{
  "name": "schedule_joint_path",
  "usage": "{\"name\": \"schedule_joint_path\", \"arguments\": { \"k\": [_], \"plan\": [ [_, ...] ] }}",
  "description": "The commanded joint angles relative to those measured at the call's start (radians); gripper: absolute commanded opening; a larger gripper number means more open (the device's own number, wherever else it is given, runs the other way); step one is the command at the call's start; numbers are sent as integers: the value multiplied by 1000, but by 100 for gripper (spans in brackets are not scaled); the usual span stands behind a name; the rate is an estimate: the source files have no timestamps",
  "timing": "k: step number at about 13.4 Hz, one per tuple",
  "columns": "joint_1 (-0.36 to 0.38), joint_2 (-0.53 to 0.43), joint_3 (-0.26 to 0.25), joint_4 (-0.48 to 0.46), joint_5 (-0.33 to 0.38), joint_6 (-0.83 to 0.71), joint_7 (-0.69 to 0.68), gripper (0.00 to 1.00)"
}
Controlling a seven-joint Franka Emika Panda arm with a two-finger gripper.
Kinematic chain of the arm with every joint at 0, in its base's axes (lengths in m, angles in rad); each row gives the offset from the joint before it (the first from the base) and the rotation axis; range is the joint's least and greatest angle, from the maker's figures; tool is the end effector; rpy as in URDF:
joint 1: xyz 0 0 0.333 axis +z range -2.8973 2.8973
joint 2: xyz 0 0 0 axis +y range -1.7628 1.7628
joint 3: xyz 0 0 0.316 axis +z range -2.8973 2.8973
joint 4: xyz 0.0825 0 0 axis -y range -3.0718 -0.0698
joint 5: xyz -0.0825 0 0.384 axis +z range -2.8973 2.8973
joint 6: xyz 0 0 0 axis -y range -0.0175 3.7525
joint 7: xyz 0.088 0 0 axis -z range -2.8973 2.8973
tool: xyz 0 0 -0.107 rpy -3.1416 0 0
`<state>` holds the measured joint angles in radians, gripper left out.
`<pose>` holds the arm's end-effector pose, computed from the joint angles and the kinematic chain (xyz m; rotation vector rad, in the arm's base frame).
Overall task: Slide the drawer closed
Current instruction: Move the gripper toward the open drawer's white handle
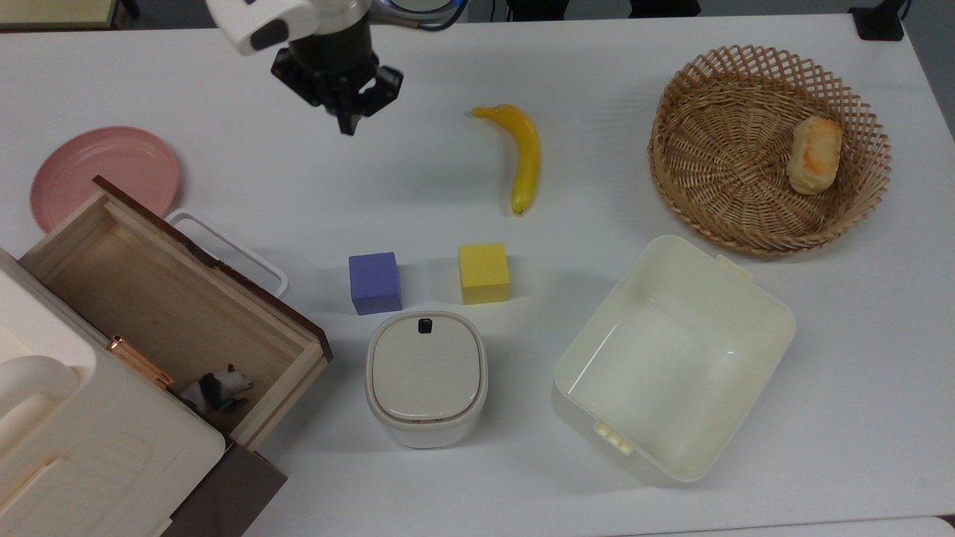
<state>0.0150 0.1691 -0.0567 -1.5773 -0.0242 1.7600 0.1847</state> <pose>0.6159 -0.0254 0.5392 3.0902 -0.3431 0.0252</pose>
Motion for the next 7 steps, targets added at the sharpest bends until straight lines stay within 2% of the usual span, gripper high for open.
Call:
{"name": "schedule_joint_path", "arguments": {
  "k": [1, 7],
  "plan": [
    [-27, 12, -3, -70, 20, 136, 172, 0],
    [-43, 141, -5, -67, 6, 284, 254, 0]
  ]
}}
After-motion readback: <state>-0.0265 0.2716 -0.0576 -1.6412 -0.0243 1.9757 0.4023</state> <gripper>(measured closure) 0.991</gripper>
